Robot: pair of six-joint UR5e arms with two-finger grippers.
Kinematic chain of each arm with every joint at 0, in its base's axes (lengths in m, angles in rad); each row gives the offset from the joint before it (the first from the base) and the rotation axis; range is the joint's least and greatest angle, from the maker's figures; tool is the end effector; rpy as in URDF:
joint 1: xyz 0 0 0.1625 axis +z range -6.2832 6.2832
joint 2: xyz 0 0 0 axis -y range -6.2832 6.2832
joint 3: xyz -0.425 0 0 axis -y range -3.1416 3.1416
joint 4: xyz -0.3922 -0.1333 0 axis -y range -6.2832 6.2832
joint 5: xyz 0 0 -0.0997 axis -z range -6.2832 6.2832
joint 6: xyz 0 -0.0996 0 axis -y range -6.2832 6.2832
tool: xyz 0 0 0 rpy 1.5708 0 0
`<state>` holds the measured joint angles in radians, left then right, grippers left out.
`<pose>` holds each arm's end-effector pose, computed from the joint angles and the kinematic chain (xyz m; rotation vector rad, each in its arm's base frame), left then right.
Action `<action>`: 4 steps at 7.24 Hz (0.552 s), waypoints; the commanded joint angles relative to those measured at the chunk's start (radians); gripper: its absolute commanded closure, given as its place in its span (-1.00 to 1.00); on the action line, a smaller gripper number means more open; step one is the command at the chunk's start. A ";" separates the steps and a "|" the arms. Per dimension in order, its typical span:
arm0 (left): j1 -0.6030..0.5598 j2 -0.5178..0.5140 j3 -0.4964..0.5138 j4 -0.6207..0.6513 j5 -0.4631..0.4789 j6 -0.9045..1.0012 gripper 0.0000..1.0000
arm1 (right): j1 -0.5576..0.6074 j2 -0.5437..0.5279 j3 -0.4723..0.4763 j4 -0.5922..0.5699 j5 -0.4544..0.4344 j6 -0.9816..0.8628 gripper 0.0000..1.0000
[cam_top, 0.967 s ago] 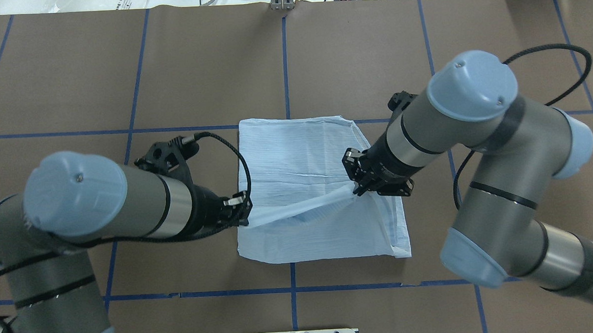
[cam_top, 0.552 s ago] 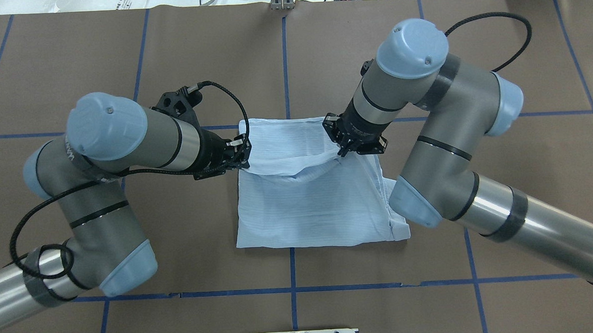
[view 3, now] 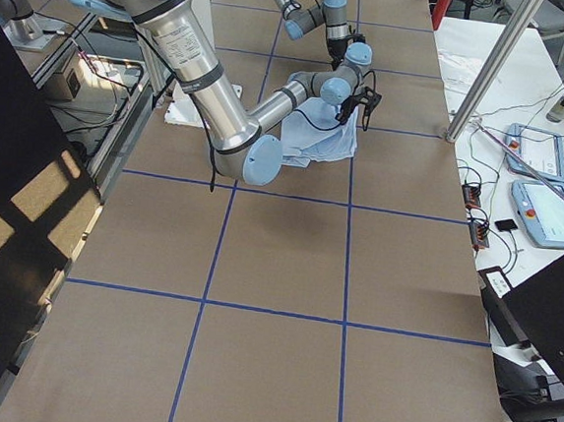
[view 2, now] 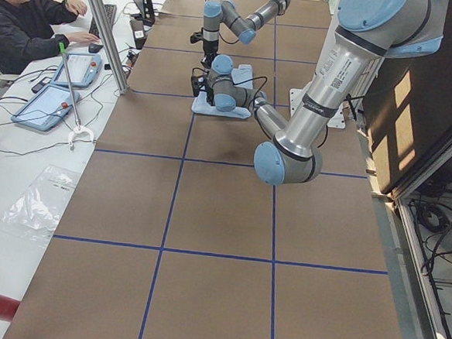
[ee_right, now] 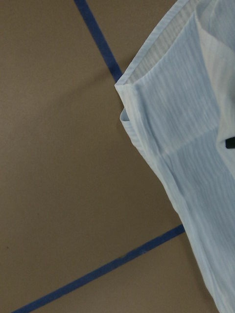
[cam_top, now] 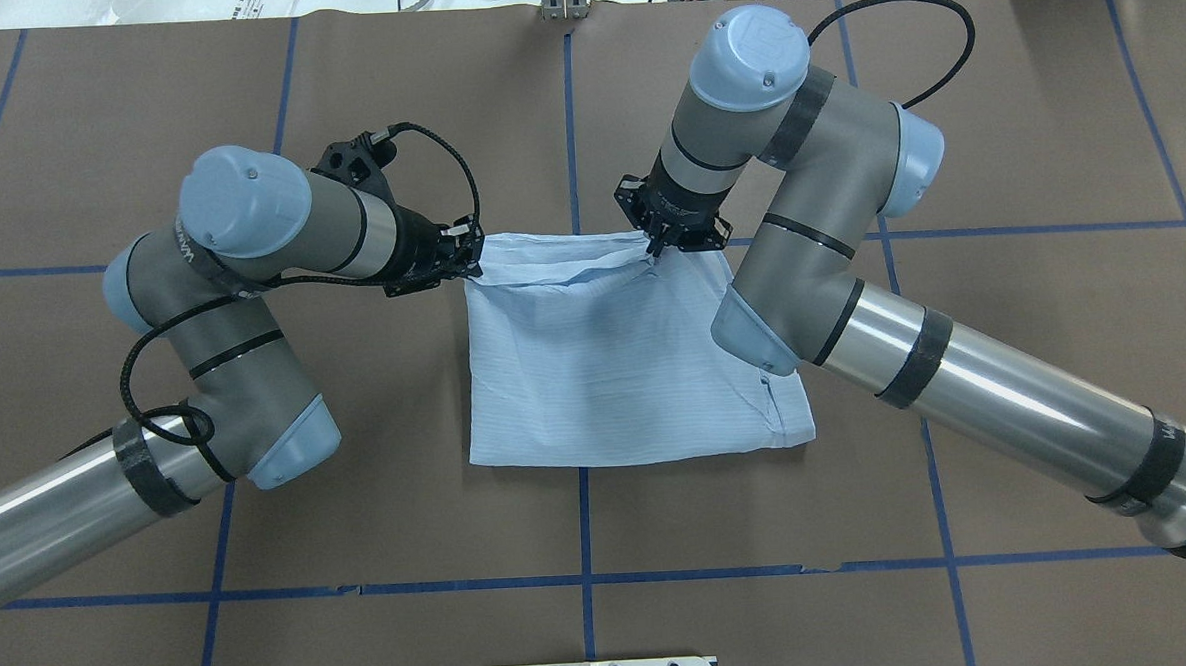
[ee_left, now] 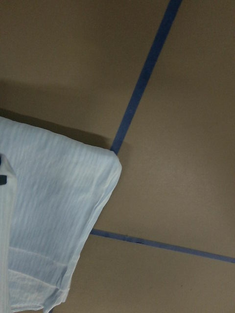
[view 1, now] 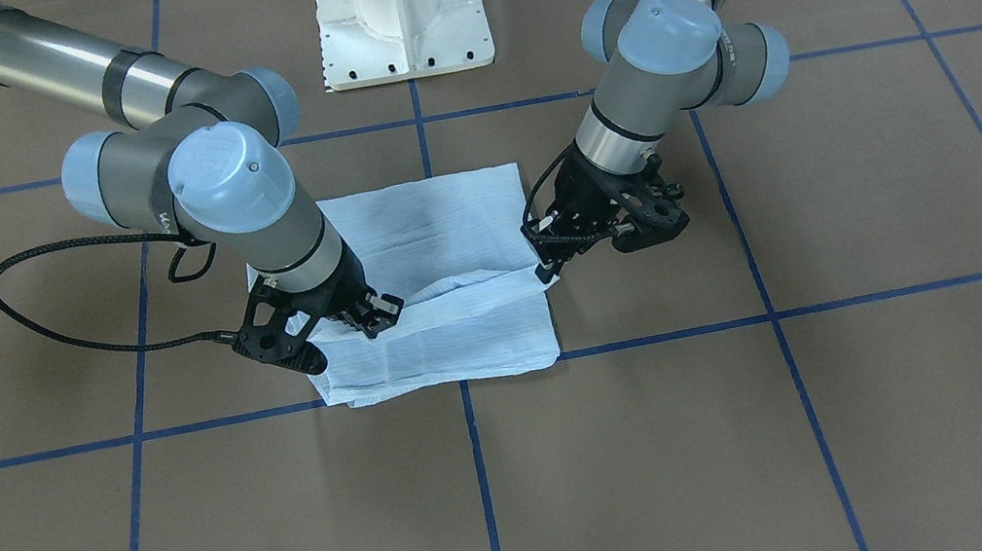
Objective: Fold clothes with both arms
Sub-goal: 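Lay the edge down near the far end and open both grippers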
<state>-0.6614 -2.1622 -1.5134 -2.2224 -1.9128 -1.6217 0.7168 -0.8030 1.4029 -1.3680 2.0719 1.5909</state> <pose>0.4902 -0.5081 0.2586 0.0662 1.2177 -0.4202 -0.5100 -0.5578 0.2358 -0.1787 -0.9079 0.4833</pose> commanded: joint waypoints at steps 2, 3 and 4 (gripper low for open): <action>-0.023 -0.041 0.051 -0.008 0.000 0.000 1.00 | 0.013 0.019 -0.048 0.006 -0.003 -0.002 1.00; -0.023 -0.041 0.065 -0.008 0.000 0.002 1.00 | 0.013 0.022 -0.056 0.006 -0.001 -0.002 1.00; -0.023 -0.041 0.068 -0.013 0.000 0.002 1.00 | 0.013 0.025 -0.056 0.007 -0.001 0.000 1.00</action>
<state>-0.6831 -2.2021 -1.4533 -2.2315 -1.9129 -1.6204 0.7297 -0.7820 1.3515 -1.3619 2.0703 1.5895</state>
